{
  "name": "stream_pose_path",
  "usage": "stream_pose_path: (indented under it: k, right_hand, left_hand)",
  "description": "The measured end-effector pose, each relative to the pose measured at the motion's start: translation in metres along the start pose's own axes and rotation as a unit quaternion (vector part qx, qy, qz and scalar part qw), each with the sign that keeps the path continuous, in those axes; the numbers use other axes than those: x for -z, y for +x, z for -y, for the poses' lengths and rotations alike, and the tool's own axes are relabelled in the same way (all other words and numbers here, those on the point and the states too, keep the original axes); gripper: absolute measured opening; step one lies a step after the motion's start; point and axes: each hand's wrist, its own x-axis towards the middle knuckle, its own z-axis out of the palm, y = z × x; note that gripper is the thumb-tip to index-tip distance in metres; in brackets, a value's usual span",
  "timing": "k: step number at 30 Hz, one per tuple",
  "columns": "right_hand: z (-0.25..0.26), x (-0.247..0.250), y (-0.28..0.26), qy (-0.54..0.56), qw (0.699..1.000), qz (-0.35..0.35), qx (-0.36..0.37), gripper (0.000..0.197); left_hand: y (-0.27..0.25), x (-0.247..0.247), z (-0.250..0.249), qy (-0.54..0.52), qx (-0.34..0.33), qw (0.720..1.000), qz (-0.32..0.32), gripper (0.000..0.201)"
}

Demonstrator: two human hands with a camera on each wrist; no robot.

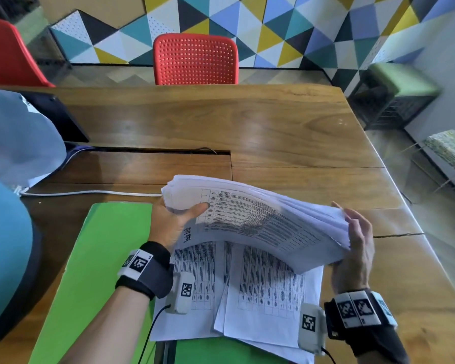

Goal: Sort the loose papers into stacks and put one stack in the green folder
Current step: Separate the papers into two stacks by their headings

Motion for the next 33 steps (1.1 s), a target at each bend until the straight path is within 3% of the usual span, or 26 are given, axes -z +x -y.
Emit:
stream_pose_path:
  k: [2, 4, 9, 12, 13, 15, 18, 20, 24, 28, 33]
  right_hand:
    - [-0.005, 0.005, -0.004, 0.02, 0.997, 0.068, -0.041, 0.085]
    - [-0.008, 0.004, -0.01, -0.028, 0.989, 0.145, -0.026, 0.112]
    - [-0.023, -0.002, -0.027, -0.133, 0.969, 0.207, -0.01, 0.144]
    - [-0.024, -0.006, -0.036, -0.273, 0.928, 0.252, -0.021, 0.166]
    - [-0.027, -0.004, -0.04, -0.322, 0.908, 0.268, -0.013, 0.16]
    - [-0.037, -0.001, -0.038, -0.379, 0.889, 0.253, 0.045, 0.125]
    - [-0.036, 0.001, -0.023, -0.282, 0.947, 0.131, 0.078, 0.044]
    - [-0.022, -0.005, -0.012, -0.178, 0.982, 0.065, 0.019, 0.02]
    - [-0.001, -0.011, -0.013, -0.073, 0.997, 0.027, 0.016, 0.023]
    - [-0.008, 0.0, -0.015, -0.061, 0.994, 0.077, 0.055, 0.046]
    - [-0.01, -0.003, -0.009, -0.068, 0.987, 0.143, 0.027, 0.033]
  left_hand:
    - [0.003, -0.003, 0.0, -0.003, 0.005, 1.0, 0.001, 0.039]
    - [0.006, -0.006, -0.002, 0.0, 0.008, 1.0, 0.005, 0.035]
    - [0.015, -0.014, -0.002, 0.01, 0.006, 1.0, 0.01, 0.037]
    - [0.019, -0.013, 0.003, 0.023, 0.011, 1.0, -0.006, 0.03]
    - [0.02, -0.012, 0.005, 0.024, 0.013, 1.0, -0.009, 0.03]
    - [0.019, -0.008, 0.005, 0.018, 0.019, 1.0, -0.006, 0.032]
    - [0.013, -0.005, -0.001, 0.022, 0.021, 0.999, 0.025, 0.033]
    - [0.006, -0.004, -0.008, 0.003, 0.004, 0.999, 0.05, 0.032]
    - [-0.003, 0.005, -0.016, -0.062, -0.043, 0.997, 0.033, 0.041]
    - [-0.006, 0.014, -0.011, -0.014, -0.079, 0.997, -0.008, 0.045]
    - [0.003, 0.003, -0.003, 0.019, -0.021, 1.0, 0.006, 0.028]
